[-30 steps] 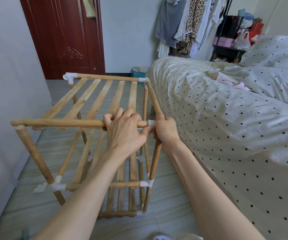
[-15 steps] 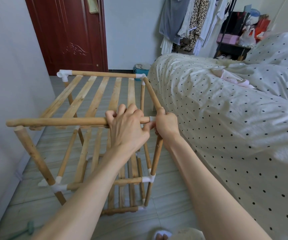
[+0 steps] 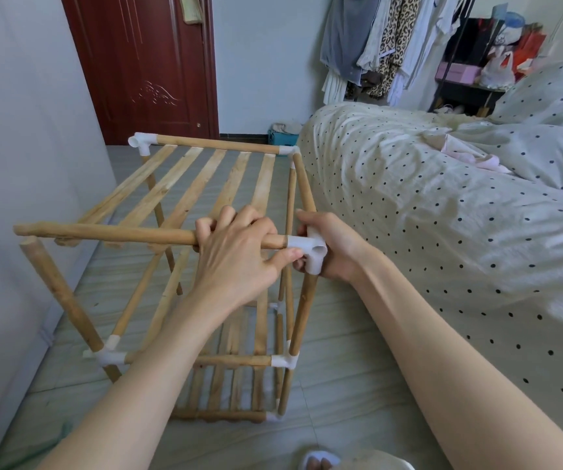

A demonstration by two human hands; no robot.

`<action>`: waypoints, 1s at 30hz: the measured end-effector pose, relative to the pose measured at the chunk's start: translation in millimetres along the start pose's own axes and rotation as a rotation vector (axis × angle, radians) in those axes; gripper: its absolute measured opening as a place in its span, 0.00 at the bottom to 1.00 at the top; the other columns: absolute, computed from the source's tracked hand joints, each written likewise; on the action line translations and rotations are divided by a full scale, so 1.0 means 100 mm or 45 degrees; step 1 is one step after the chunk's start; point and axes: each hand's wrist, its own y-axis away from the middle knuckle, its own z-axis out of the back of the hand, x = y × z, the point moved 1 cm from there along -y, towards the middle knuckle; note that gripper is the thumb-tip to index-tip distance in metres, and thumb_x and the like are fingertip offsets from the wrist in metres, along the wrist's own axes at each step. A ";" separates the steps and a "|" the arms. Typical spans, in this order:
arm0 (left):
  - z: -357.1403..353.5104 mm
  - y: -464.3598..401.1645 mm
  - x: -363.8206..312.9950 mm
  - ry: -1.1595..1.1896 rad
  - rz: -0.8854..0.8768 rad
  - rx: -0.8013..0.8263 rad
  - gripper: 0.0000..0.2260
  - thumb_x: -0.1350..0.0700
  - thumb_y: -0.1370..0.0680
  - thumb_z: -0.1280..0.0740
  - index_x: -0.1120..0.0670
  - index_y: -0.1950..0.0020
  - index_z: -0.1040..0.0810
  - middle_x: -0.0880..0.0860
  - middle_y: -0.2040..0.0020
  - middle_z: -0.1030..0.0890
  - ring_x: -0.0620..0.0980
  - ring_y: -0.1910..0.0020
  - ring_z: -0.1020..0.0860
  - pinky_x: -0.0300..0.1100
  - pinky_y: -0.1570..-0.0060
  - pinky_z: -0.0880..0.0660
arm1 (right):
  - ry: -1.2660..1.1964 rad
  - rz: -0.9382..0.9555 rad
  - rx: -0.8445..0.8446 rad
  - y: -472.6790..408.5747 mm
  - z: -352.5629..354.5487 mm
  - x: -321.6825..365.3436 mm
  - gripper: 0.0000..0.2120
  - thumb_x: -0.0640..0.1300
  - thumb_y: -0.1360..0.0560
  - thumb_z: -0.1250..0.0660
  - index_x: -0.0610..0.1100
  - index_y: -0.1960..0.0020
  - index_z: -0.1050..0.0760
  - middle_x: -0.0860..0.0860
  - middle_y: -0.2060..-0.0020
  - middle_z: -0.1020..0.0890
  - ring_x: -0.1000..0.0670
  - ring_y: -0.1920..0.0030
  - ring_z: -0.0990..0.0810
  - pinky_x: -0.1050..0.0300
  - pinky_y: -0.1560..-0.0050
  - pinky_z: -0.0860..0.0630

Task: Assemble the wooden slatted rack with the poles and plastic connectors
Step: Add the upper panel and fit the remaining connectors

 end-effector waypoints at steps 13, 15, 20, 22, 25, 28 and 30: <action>0.09 0.00 -0.02 0.014 0.077 0.244 0.18 0.35 0.25 0.42 0.45 0.44 0.26 0.43 0.47 0.33 0.47 0.43 0.38 0.44 0.47 0.46 | -0.012 0.101 -0.275 0.01 -0.19 -0.07 0.17 0.40 0.23 0.42 0.43 0.70 0.39 0.52 0.85 0.35 0.51 0.85 0.36 0.68 0.82 0.41; 0.09 0.03 -0.03 0.043 0.058 0.186 0.17 0.36 0.24 0.42 0.45 0.44 0.26 0.41 0.47 0.31 0.46 0.43 0.38 0.44 0.46 0.46 | -0.051 0.090 -0.294 0.03 -0.21 -0.06 0.16 0.39 0.23 0.42 0.43 0.70 0.38 0.52 0.85 0.34 0.51 0.86 0.36 0.69 0.83 0.42; 0.08 0.09 -0.01 0.082 0.041 0.113 0.17 0.37 0.25 0.41 0.46 0.44 0.25 0.40 0.48 0.28 0.46 0.42 0.37 0.44 0.47 0.47 | -0.157 0.072 -0.296 0.03 -0.24 -0.09 0.16 0.40 0.24 0.41 0.44 0.69 0.38 0.52 0.84 0.35 0.52 0.85 0.36 0.69 0.82 0.42; 0.09 0.10 0.00 0.097 0.029 0.088 0.17 0.37 0.25 0.40 0.46 0.45 0.25 0.39 0.50 0.30 0.46 0.42 0.37 0.43 0.47 0.48 | -0.186 0.059 -0.297 0.03 -0.26 -0.10 0.16 0.40 0.24 0.41 0.44 0.69 0.38 0.52 0.84 0.36 0.52 0.85 0.37 0.69 0.82 0.42; 0.08 0.11 0.01 0.133 0.015 0.069 0.16 0.38 0.25 0.40 0.46 0.46 0.24 0.39 0.50 0.30 0.46 0.42 0.36 0.43 0.48 0.48 | -0.195 0.038 -0.307 0.05 -0.27 -0.11 0.16 0.41 0.24 0.41 0.44 0.69 0.39 0.52 0.85 0.36 0.52 0.86 0.37 0.69 0.83 0.42; 0.06 0.13 0.01 0.143 0.015 0.050 0.15 0.37 0.25 0.40 0.47 0.48 0.25 0.40 0.50 0.28 0.46 0.43 0.36 0.41 0.50 0.50 | -0.189 0.057 -0.321 0.07 -0.28 -0.12 0.15 0.42 0.23 0.40 0.44 0.69 0.38 0.53 0.84 0.35 0.53 0.85 0.36 0.68 0.82 0.42; 0.05 0.15 0.01 0.190 0.009 -0.036 0.17 0.36 0.27 0.41 0.48 0.52 0.23 0.41 0.53 0.27 0.47 0.45 0.34 0.41 0.52 0.50 | -0.226 0.067 -0.339 0.08 -0.29 -0.12 0.15 0.41 0.23 0.40 0.45 0.68 0.37 0.54 0.84 0.35 0.53 0.85 0.36 0.67 0.82 0.42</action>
